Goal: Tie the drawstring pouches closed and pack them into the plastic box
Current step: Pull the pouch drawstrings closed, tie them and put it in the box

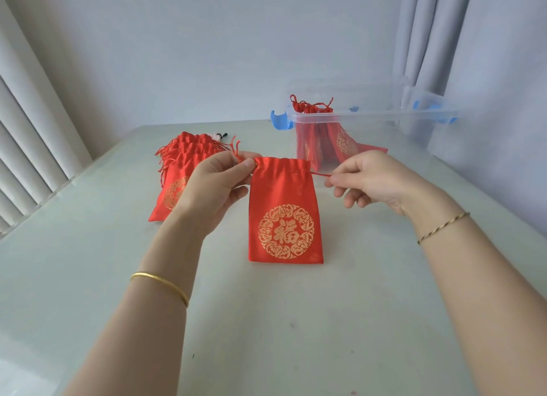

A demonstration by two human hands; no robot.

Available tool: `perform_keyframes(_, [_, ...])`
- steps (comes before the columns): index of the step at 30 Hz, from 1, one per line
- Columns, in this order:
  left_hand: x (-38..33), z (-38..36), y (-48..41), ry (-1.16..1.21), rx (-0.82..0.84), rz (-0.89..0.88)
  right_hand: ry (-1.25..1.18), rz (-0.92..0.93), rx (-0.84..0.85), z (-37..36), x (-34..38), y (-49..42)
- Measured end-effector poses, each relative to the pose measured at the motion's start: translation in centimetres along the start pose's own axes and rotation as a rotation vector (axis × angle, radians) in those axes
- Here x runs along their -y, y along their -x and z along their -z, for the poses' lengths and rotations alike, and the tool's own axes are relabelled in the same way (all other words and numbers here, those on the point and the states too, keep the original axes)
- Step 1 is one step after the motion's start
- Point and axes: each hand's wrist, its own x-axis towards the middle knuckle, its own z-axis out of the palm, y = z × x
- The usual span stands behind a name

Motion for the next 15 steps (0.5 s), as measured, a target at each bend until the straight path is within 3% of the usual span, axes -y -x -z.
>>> perform_keyframes(8, [-0.34,-0.05,0.18,-0.01,-0.093,0.044,-0.082,-0.011,-0.113,0.87,-0.37,0.03])
perform_keyframes(15, [-0.63,0.31,0.34,-0.203,-0.266,0.069,-0.361,-0.117,-0.045,1.07,-0.44,0.3])
